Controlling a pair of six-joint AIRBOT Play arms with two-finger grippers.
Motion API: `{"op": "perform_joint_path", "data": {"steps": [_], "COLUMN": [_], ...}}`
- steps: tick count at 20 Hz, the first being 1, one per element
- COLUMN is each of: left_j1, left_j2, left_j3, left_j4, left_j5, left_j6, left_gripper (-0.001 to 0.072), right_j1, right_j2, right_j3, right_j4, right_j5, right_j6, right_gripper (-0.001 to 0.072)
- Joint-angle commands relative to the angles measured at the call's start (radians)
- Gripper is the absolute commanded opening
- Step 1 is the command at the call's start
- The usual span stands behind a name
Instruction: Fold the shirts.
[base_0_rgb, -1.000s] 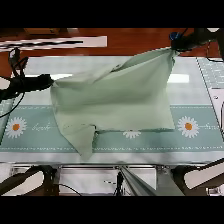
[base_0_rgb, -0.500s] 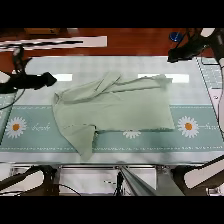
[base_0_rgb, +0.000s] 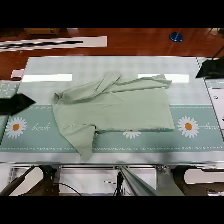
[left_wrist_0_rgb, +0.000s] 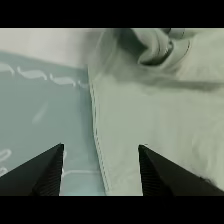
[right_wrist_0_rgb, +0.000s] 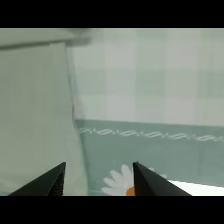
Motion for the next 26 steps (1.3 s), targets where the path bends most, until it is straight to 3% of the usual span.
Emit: {"op": "perform_joint_path", "data": {"steps": [1,4,5,6,15,21,22,23,24,25,26], "left_j1": [0.055,0.055,0.055,0.055,0.043,-0.14,-0.175,-0.206,-0.227,-0.237,-0.237], "left_j2": [0.053,0.042,0.037,0.027,-0.155,-0.198,-0.212,-0.227,-0.242,-0.255,-0.261], "left_j3": [-0.261,-0.341,-0.347,-0.348,-0.348,-0.347,-0.347,-0.347,-0.347,-0.347,-0.347], "left_j4": [-0.085,-0.085,-0.086,-0.091,-0.162,-0.2,-0.202,-0.204,-0.203,-0.203,-0.203], "left_j5": [-0.09,-0.116,-0.116,-0.12,-0.016,0.175,0.199,0.224,0.244,0.252,0.252], "left_j6": [0.091,0.091,0.09,0.091,0.113,0.121,0.113,0.094,0.076,0.067,0.064], "left_gripper": [0.0591,0.0612,0.069,0.072,0.072,0.0717,0.069,0.0604,0.0465,0.0176,0.0021], "right_j1": [-0.156,-0.246,-0.267,-0.283,-0.296,-0.296,-0.296,-0.296,-0.296,-0.296,-0.296], "right_j2": [0.097,0.174,0.188,0.194,0.194,0.194,0.194,0.194,0.194,0.194,0.194], "right_j3": [-0.273,-0.425,-0.455,-0.476,-0.543,-0.543,-0.543,-0.543,-0.543,-0.543,-0.543], "right_j4": [0.216,0.239,0.243,0.242,0.265,0.288,0.289,0.295,0.306,0.314,0.317], "right_j5": [-0.011,-0.157,-0.193,-0.218,-0.273,-0.262,-0.255,-0.248,-0.235,-0.221,-0.208], "right_j6": [-0.095,-0.135,-0.148,-0.155,-0.188,-0.188,-0.188,-0.188,-0.188,-0.188,-0.185], "right_gripper": [0.0479,0.0479,0.0478,0.0478,0.0476,0.0476,0.0476,0.0475,0.0476,0.0477,0.0479]}}
